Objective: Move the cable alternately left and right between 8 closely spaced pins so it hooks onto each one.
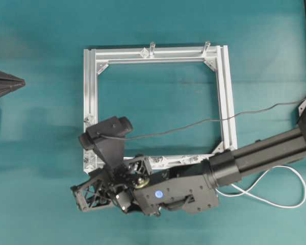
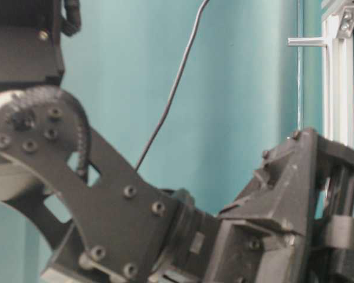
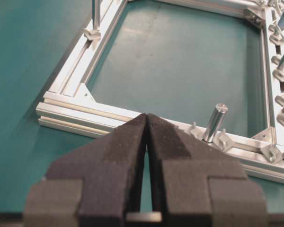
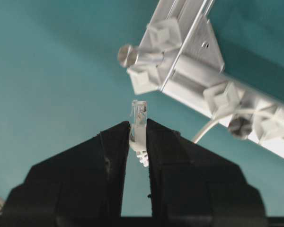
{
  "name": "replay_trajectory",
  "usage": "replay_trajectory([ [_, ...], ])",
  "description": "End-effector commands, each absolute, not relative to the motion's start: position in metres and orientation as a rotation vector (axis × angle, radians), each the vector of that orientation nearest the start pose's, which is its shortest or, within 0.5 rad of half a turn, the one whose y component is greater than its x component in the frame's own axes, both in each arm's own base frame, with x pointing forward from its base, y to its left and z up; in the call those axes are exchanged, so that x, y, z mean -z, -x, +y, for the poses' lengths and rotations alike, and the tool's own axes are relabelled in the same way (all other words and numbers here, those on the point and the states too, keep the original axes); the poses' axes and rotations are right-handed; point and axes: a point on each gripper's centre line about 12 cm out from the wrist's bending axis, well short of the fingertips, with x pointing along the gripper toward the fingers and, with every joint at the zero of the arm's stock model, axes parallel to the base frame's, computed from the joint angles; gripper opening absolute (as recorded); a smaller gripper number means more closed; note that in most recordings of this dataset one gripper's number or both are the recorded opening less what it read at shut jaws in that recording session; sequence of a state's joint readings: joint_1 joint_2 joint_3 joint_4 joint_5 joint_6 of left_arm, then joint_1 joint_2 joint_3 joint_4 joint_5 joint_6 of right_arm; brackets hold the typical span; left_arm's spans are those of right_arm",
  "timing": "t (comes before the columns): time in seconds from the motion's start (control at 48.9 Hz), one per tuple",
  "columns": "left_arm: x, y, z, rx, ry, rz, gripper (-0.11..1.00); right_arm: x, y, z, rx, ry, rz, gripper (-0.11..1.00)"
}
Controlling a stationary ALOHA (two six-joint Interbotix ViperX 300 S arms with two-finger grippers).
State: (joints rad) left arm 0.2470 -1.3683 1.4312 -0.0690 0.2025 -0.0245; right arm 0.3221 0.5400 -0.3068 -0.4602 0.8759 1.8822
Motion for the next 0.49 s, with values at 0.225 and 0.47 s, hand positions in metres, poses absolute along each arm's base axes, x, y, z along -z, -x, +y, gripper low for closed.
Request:
replay_trajectory([
  [0.225, -0.201, -0.13, 0.031, -0.242, 0.133, 0.241, 0.0, -0.207, -0.541, 0.152, 0.717, -1.145, 0.688, 0.14],
  [0.47, -0.2, -0.129, 0.031, -0.244, 0.149, 0.242, 0.0, -0.204, -0.553, 0.154, 0.7, -1.141, 0.67, 0.14],
])
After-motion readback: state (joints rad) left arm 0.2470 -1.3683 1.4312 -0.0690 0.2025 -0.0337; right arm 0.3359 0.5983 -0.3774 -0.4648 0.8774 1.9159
